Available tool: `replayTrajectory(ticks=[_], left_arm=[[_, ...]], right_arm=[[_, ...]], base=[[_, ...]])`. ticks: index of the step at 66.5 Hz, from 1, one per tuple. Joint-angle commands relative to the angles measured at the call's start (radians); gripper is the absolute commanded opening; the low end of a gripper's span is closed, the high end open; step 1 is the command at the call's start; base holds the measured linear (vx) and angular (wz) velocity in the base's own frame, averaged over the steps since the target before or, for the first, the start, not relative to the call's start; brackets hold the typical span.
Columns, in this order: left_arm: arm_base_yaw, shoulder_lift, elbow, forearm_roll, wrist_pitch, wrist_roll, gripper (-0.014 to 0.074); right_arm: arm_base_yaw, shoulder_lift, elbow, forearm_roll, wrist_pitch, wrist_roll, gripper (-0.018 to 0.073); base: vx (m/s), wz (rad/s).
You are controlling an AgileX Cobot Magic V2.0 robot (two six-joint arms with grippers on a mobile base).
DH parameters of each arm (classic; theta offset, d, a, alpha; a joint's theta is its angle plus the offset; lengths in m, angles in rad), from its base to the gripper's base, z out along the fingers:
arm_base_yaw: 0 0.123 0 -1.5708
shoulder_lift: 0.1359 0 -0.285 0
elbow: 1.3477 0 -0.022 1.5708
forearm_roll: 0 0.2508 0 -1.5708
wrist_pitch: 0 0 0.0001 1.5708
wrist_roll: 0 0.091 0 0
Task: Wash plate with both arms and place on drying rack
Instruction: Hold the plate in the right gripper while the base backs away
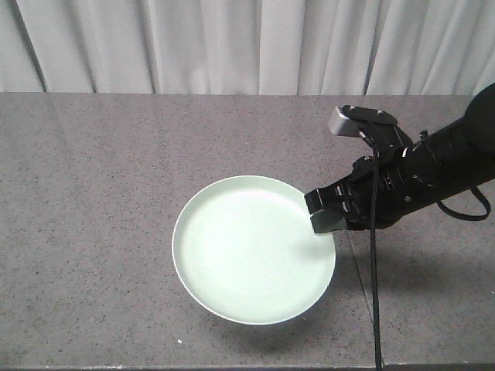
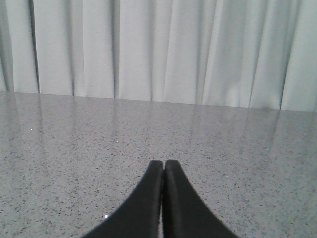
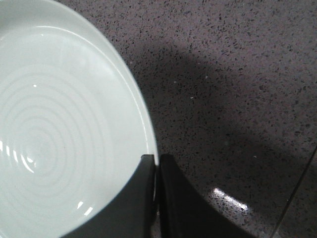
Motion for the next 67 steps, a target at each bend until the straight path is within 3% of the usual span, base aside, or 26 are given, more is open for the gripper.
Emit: replayTrajectory(ticks=[1, 31, 67], left_arm=[[-0.007, -0.014, -0.026, -0.008, -0.069, -0.009, -0.0006], [-0.007, -0.014, -0.026, -0.008, -0.069, -0.009, -0.0006], [-0.007, -0.014, -0.026, -0.008, -0.069, -0.009, -0.0006]], right_arm=[[-0.002, -0.042, -0.023, 0.04, -0.023, -0.006, -0.0001], [-0.003, -0.042, -0.023, 0.04, -0.023, -0.006, -0.0001], [-0.003, -0.042, -0.023, 0.04, -0.023, -0.006, -0.0001]], base=[[0.0, 0.0], [-0.02, 0.09], [-0.09, 0.34]])
